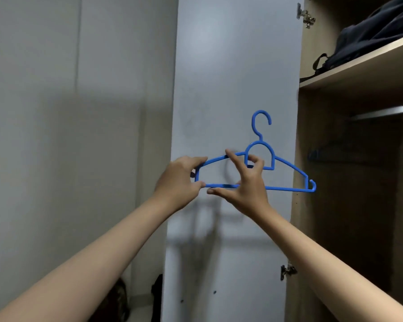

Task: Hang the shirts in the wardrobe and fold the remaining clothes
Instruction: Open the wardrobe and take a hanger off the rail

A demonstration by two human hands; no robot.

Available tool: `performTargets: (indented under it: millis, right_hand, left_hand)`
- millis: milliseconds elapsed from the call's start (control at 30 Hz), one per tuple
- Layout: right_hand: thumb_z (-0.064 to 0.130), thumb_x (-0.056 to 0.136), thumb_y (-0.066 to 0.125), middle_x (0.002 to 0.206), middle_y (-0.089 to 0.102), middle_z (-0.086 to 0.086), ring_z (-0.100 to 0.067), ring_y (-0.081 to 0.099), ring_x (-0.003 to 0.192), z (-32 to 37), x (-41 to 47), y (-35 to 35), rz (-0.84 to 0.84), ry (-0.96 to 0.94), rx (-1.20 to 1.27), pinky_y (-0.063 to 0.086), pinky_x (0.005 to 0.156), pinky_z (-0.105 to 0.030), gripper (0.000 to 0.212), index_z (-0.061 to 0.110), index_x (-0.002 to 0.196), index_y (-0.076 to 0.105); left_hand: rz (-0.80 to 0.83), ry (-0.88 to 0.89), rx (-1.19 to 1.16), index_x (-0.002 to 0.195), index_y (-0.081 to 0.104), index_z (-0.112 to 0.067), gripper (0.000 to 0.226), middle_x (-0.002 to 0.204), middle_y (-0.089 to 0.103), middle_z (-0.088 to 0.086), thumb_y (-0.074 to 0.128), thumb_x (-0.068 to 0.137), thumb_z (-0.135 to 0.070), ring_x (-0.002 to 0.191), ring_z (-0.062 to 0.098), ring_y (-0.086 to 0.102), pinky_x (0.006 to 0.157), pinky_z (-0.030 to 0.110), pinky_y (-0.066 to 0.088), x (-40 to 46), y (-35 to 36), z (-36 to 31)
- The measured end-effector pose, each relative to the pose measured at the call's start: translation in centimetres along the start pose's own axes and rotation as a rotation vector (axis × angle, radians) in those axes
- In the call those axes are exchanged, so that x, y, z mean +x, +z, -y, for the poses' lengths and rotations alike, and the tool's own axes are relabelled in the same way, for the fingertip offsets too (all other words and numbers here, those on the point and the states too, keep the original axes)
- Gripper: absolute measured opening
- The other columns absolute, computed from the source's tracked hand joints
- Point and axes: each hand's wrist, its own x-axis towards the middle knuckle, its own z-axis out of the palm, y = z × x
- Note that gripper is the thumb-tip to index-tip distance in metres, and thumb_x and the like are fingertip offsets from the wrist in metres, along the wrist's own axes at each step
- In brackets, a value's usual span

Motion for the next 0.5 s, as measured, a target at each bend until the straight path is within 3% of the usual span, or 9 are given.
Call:
performTargets:
  millis: [67, 233, 333, 433, 500]
  right_hand:
    - [0.063, 0.052, 0.079, 0.136, 0.025, -0.012, -0.022, 0.042, 0.117, 2.9, -0.9, 0.5, 0.024, -0.026, 0.039, 0.051, 0.081, -0.034, 0.101, 0.037, 0.141, 0.038]
    - [0.064, 0.054, 0.076, 0.135, 0.024, -0.009, -0.009, 0.042, 0.088, 9.8, -4.4, 1.3, 0.133, -0.083, 0.17, 0.052, 0.074, -0.028, 0.101, 0.038, 0.142, 0.035]
    - [0.045, 0.062, 0.084, 0.136, 0.024, -0.007, -0.008, 0.049, 0.072, 14.1, -7.1, 2.2, 0.194, -0.114, 0.259, 0.053, 0.076, -0.03, 0.094, 0.038, 0.142, 0.035]
    - [0.029, 0.065, 0.085, 0.135, 0.031, -0.007, -0.018, 0.054, 0.089, 19.2, -9.6, 3.8, 0.184, -0.188, 0.323, 0.055, 0.076, -0.039, 0.088, 0.033, 0.14, 0.04]
    - [0.03, 0.062, 0.085, 0.131, 0.042, -0.009, -0.02, 0.049, 0.097, 22.9, -10.5, 5.1, 0.117, -0.239, 0.311, 0.051, 0.075, -0.041, 0.086, 0.03, 0.138, 0.045]
  left_hand:
    - [0.023, -0.032, 0.058, 0.129, 0.055, -0.026, 0.063, 0.111, 0.061, 0.0, 0.078, 0.071, -0.015, 0.088, 0.014, 0.06, 0.081, 0.034, 0.054, -2.3, -2.8, -0.3]
    - [0.032, -0.12, 0.234, 0.134, 0.05, -0.027, 0.071, 0.104, 0.061, -0.001, 0.077, 0.07, -0.013, 0.091, 0.018, 0.061, 0.079, 0.039, 0.054, -9.3, -9.3, -0.9]
    - [0.025, -0.147, 0.386, 0.138, 0.044, -0.028, 0.067, 0.106, 0.063, -0.001, 0.071, 0.078, -0.016, 0.096, 0.02, 0.06, 0.08, 0.036, 0.051, -14.2, -13.2, -1.2]
    - [0.017, -0.182, 0.531, 0.14, 0.04, -0.025, 0.066, 0.104, 0.061, 0.001, 0.069, 0.081, -0.015, 0.09, 0.023, 0.06, 0.078, 0.037, 0.05, -19.2, -17.9, -1.2]
    - [0.011, -0.204, 0.611, 0.139, 0.04, -0.023, 0.066, 0.1, 0.06, 0.002, 0.068, 0.081, -0.013, 0.087, 0.025, 0.06, 0.076, 0.042, 0.051, -21.9, -21.7, -1.3]
